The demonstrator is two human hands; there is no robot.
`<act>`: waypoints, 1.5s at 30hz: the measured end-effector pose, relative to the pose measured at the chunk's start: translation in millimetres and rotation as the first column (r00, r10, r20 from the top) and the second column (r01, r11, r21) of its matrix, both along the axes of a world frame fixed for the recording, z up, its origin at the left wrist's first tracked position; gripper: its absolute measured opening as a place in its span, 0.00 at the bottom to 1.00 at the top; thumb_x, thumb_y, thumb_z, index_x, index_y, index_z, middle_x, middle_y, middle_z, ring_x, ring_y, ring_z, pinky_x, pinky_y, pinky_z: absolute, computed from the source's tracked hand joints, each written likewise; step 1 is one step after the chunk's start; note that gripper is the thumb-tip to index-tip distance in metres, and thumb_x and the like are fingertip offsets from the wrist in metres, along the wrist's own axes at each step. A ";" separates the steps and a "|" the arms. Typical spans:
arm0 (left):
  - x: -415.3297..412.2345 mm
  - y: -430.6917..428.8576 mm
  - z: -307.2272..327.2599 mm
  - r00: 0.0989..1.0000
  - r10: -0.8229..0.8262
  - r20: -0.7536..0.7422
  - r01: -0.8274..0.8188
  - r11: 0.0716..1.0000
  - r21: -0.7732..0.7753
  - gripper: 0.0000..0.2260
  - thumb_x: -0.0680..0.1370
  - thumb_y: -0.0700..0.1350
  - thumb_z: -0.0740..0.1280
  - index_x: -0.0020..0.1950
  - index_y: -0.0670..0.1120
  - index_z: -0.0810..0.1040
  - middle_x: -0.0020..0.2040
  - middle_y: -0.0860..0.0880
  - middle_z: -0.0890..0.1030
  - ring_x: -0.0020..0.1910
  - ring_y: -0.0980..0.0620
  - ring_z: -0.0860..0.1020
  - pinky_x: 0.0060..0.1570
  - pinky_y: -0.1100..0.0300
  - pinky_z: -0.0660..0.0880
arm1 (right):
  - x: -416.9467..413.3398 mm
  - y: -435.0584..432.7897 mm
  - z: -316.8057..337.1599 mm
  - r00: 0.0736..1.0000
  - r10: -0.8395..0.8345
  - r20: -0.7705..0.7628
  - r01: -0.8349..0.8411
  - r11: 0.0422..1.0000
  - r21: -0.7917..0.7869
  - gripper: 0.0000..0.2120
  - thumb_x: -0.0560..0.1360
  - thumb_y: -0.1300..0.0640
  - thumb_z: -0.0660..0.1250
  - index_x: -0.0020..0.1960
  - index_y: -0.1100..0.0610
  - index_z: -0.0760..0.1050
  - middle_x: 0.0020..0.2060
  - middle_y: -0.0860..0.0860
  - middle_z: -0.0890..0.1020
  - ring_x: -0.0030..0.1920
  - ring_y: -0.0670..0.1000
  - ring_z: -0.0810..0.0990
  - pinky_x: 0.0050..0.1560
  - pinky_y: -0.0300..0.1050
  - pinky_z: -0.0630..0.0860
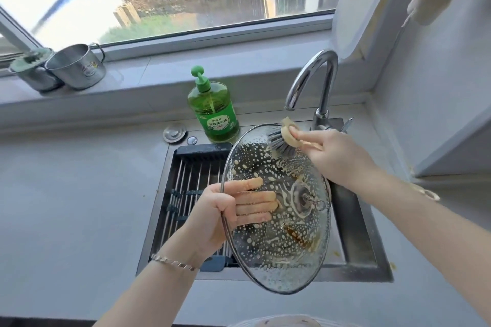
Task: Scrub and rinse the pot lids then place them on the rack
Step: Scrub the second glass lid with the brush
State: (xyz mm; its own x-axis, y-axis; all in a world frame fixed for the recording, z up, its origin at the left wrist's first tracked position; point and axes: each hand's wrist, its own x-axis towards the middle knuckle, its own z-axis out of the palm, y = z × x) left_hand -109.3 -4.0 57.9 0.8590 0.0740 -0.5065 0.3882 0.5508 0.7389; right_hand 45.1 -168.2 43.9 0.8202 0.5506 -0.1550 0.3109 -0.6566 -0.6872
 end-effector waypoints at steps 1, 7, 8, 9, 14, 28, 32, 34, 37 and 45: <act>0.1 -0.3 0.0 1.000 -0.007 -0.001 0.007 1.000 -0.001 0.31 0.54 0.28 0.52 0.54 0.31 0.76 0.48 0.30 0.81 0.47 0.33 0.81 0.43 0.46 0.81 | 7.6 1.9 1.3 0.999 -0.045 -0.031 0.044 0.999 -0.014 0.18 0.79 0.53 0.58 0.63 0.34 0.71 0.49 0.35 0.81 0.49 0.45 0.79 0.41 0.42 0.70; 0.4 -0.2 -2.4 1.000 -0.007 -0.012 0.006 1.000 -0.018 0.33 0.53 0.27 0.51 0.56 0.30 0.75 0.51 0.30 0.80 0.49 0.32 0.81 0.45 0.45 0.81 | 7.5 14.2 8.5 0.994 0.107 0.028 -0.107 0.994 -0.001 0.19 0.78 0.54 0.58 0.62 0.33 0.71 0.59 0.40 0.79 0.51 0.51 0.80 0.51 0.50 0.77; 0.5 0.1 -2.4 1.000 -0.002 -0.009 0.002 1.000 -0.022 0.33 0.53 0.27 0.51 0.56 0.30 0.75 0.51 0.29 0.80 0.49 0.32 0.81 0.45 0.45 0.81 | 13.5 14.2 7.0 0.996 0.085 -0.004 -0.085 0.996 0.003 0.17 0.78 0.52 0.58 0.61 0.32 0.71 0.59 0.39 0.79 0.55 0.51 0.80 0.55 0.51 0.76; 1.1 -0.2 -2.4 1.000 0.002 -0.006 -0.002 1.000 -0.028 0.32 0.54 0.27 0.51 0.56 0.30 0.75 0.51 0.29 0.80 0.49 0.32 0.81 0.45 0.45 0.81 | 19.7 14.2 5.4 0.998 0.053 -0.022 -0.053 0.999 0.000 0.16 0.77 0.50 0.58 0.60 0.32 0.72 0.59 0.37 0.78 0.59 0.49 0.78 0.59 0.51 0.75; 0.2 -1.5 -4.0 1.000 0.023 -0.012 -0.024 0.998 -0.056 0.33 0.53 0.26 0.51 0.56 0.31 0.76 0.51 0.30 0.80 0.49 0.33 0.81 0.43 0.47 0.81 | 15.7 19.0 5.8 0.991 0.123 0.047 -0.121 0.991 -0.051 0.19 0.78 0.54 0.58 0.62 0.33 0.71 0.59 0.41 0.78 0.54 0.51 0.79 0.55 0.51 0.75; -0.9 6.5 -5.2 0.992 0.125 0.018 -0.123 0.987 -0.103 0.32 0.53 0.27 0.52 0.55 0.30 0.76 0.51 0.29 0.80 0.48 0.33 0.81 0.41 0.48 0.81 | 44.9 -7.4 -39.6 0.985 -0.091 -0.149 0.093 0.996 0.011 0.15 0.77 0.45 0.60 0.63 0.43 0.75 0.61 0.42 0.76 0.63 0.48 0.73 0.64 0.45 0.67; -5.2 11.2 -10.5 0.972 0.233 0.016 -0.227 0.959 -0.171 0.31 0.51 0.29 0.54 0.51 0.31 0.80 0.52 0.29 0.80 0.48 0.33 0.81 0.39 0.49 0.81 | 30.0 -35.0 -79.9 0.967 -0.158 -0.202 0.159 0.987 -0.014 0.15 0.78 0.49 0.61 0.64 0.41 0.74 0.55 0.41 0.79 0.43 0.47 0.74 0.46 0.42 0.70; -5.9 12.5 -12.4 0.971 0.240 0.012 -0.236 0.960 -0.152 0.32 0.53 0.28 0.52 0.54 0.32 0.78 0.51 0.30 0.80 0.49 0.33 0.81 0.41 0.48 0.81 | 25.6 -44.1 -97.1 0.950 -0.170 -0.262 0.169 0.985 -0.026 0.16 0.78 0.54 0.61 0.65 0.43 0.74 0.56 0.43 0.79 0.39 0.43 0.71 0.40 0.41 0.67; -4.4 8.4 -12.2 0.980 0.201 0.003 -0.199 0.974 -0.110 0.33 0.54 0.27 0.51 0.56 0.32 0.75 0.51 0.30 0.80 0.49 0.34 0.81 0.44 0.48 0.81 | 30.3 -36.9 -98.6 0.961 -0.168 -0.222 0.162 0.986 -0.045 0.17 0.78 0.53 0.60 0.64 0.41 0.74 0.56 0.42 0.79 0.44 0.46 0.75 0.46 0.41 0.71; -2.5 4.5 -10.7 0.956 0.293 -0.031 -0.292 0.933 -0.211 0.31 0.53 0.28 0.53 0.55 0.30 0.74 0.50 0.29 0.80 0.46 0.34 0.82 0.37 0.50 0.81 | 28.3 -17.2 -70.5 0.987 -0.122 -0.105 0.122 0.992 -0.005 0.15 0.80 0.50 0.58 0.65 0.39 0.71 0.30 0.36 0.71 0.33 0.42 0.68 0.37 0.41 0.67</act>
State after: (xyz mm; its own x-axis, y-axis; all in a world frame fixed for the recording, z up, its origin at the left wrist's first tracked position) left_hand -111.8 0.5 47.2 0.8163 0.2135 -0.5367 0.1854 0.7832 0.5935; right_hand 73.4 -185.4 -26.5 0.8607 0.4476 -0.2427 0.1548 -0.6841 -0.7127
